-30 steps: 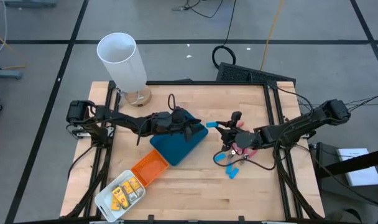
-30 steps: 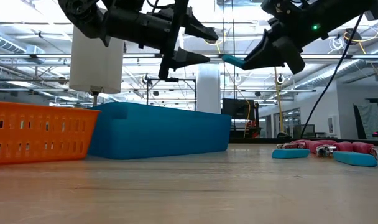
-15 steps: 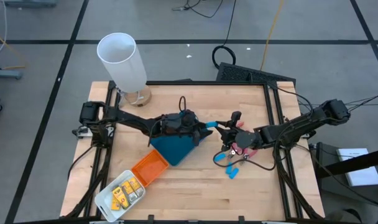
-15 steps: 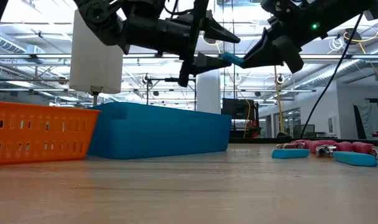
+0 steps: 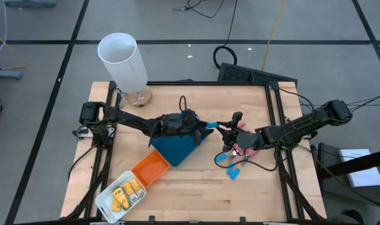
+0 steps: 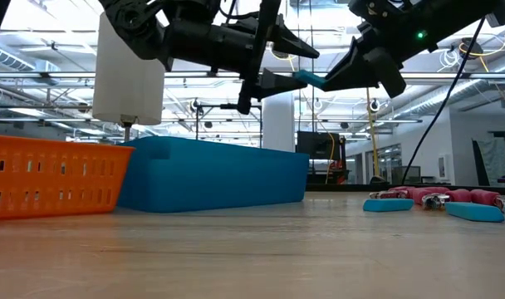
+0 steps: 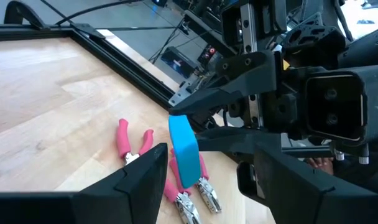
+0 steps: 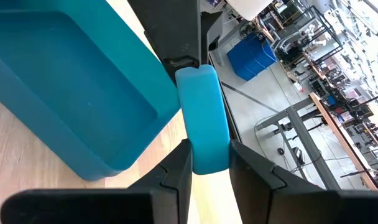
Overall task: Pick & Place School Supplies
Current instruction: Put the blue eraser into the orange bin
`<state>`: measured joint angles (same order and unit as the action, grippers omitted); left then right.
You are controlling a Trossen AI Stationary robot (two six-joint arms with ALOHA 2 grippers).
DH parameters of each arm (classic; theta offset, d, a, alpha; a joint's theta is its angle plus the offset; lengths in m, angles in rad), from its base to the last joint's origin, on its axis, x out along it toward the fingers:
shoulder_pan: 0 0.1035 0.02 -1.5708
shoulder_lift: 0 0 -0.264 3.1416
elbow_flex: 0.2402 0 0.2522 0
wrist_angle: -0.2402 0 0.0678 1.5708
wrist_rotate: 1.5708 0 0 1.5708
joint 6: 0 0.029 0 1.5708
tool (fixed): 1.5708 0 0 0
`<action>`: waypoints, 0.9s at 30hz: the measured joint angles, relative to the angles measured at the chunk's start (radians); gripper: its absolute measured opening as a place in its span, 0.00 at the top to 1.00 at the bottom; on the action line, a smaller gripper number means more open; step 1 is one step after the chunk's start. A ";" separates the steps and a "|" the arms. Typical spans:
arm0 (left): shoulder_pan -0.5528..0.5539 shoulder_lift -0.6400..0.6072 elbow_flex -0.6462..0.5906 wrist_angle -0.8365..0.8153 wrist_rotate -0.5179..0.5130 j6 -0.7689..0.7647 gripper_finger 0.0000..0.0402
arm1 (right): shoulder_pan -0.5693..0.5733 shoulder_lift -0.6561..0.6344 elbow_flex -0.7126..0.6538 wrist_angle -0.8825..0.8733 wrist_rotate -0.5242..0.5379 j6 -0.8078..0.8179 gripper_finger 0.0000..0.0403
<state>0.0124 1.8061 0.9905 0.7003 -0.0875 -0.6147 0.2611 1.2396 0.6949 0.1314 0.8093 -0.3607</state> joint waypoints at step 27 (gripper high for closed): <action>0.006 0.000 0.000 -0.019 -0.045 -0.018 0.83 | 0.002 -0.001 0.001 0.001 -0.001 0.000 0.79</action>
<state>0.0188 1.8061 0.9905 0.6809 -0.1323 -0.6331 0.2634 1.2388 0.6956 0.1322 0.8083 -0.3607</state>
